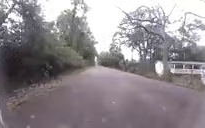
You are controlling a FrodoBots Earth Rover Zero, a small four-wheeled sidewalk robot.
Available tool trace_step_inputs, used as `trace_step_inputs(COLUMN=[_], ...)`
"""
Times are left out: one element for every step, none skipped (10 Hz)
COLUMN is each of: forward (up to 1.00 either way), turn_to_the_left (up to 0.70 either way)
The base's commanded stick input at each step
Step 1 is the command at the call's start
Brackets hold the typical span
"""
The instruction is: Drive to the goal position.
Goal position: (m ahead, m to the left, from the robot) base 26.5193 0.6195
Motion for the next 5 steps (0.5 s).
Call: trace_step_inputs(forward=[0.70,0.70,0.70,0.70,0.70], turn_to_the_left=[0.00,0.00,0.00,0.00,0.00])
